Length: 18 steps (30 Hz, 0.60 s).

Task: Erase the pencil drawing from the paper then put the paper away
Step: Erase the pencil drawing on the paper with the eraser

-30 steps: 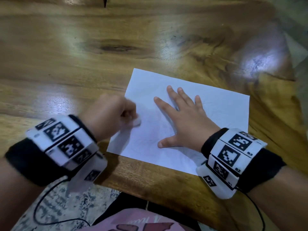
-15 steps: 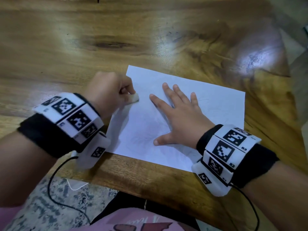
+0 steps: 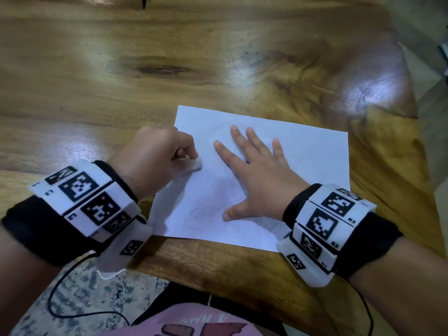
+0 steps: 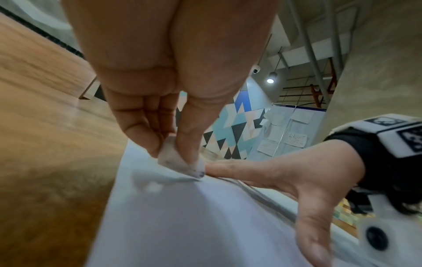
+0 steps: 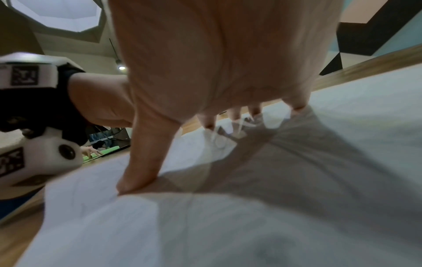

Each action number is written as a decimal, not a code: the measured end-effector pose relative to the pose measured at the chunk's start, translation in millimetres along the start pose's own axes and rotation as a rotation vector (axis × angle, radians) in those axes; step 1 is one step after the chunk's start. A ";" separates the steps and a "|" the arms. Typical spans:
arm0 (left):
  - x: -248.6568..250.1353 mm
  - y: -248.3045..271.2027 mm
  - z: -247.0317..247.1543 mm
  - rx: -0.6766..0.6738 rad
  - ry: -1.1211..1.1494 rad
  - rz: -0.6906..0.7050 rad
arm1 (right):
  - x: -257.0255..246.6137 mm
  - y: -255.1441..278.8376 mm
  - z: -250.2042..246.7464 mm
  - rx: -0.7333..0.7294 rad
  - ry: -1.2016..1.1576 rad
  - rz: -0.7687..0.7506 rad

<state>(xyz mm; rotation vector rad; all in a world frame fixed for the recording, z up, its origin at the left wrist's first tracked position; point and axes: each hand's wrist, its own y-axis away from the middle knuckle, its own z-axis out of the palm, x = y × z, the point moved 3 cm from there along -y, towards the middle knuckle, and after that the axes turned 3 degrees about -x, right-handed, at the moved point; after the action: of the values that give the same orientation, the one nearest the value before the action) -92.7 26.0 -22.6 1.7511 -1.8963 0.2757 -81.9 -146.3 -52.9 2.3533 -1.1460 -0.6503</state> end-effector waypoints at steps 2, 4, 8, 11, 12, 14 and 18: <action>-0.6 1.8 -1.7 0.017 0.004 -0.013 | -0.3 -0.1 0.3 -0.012 0.011 0.000; -2.7 2.4 -3.0 0.029 0.003 -0.035 | -0.7 0.7 1.2 -0.024 0.023 0.016; -2.6 3.3 4.6 0.019 0.007 -0.045 | -3.3 1.6 5.4 -0.029 0.059 0.031; 0.0 1.6 5.5 0.035 0.000 -0.080 | -3.3 1.1 6.0 -0.028 0.055 0.020; 1.2 -0.8 3.8 0.046 0.005 -0.088 | -2.7 1.3 5.3 -0.033 0.054 0.014; 6.8 -6.9 0.7 0.066 0.013 -0.089 | -1.2 2.1 2.9 -0.041 0.036 0.004; 13.8 -0.2 8.9 0.013 -0.015 -0.036 | -1.5 3.5 -0.6 -0.017 -0.004 0.014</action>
<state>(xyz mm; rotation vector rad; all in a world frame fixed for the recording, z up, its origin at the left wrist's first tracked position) -94.9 9.7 -22.9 1.7990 -1.8752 0.2619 -84.4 -147.0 -50.0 2.3286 -1.1540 -0.6580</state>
